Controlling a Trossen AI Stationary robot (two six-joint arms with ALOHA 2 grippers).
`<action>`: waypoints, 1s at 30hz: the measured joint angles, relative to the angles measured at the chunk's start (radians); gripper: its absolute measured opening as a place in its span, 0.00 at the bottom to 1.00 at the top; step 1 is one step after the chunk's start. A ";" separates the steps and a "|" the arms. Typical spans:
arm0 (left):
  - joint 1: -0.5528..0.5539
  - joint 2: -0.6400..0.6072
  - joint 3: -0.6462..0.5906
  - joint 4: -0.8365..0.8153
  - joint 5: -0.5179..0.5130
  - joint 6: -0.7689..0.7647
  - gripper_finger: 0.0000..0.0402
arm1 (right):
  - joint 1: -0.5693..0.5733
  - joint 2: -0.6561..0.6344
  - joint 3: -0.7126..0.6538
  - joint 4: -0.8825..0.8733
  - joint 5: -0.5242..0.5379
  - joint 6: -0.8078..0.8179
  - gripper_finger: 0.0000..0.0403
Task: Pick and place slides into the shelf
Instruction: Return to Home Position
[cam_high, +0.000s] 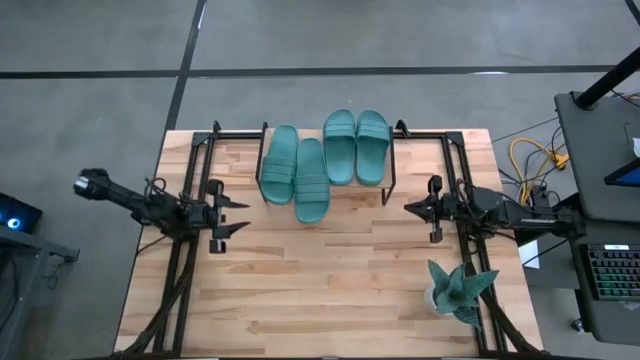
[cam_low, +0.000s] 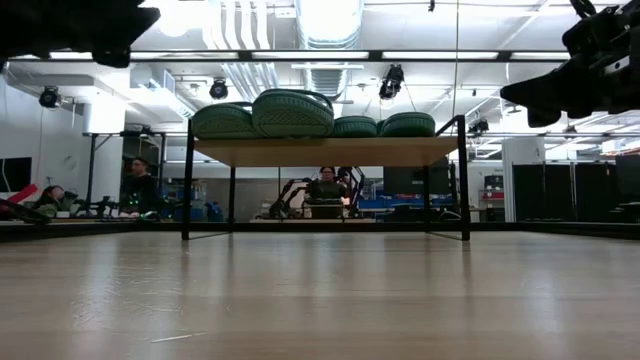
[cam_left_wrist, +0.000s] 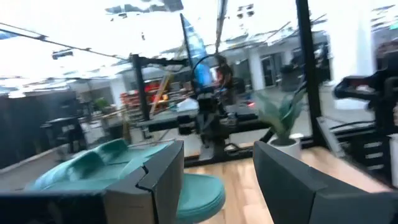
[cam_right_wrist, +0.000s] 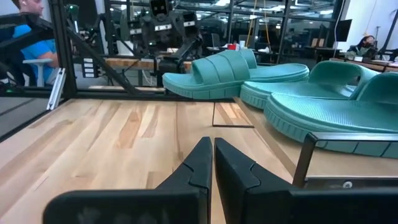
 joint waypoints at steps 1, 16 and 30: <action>0.029 0.000 0.005 -0.011 0.045 -0.013 0.44 | 0.000 0.000 0.000 -0.002 0.000 -0.005 0.02; 0.198 -0.146 0.013 -0.269 0.145 -0.019 0.29 | 0.000 0.001 0.000 -0.003 -0.001 -0.071 0.02; 0.279 -0.235 -0.038 -0.409 0.249 -0.099 0.01 | 0.000 0.014 -0.001 -0.003 -0.001 -0.070 0.02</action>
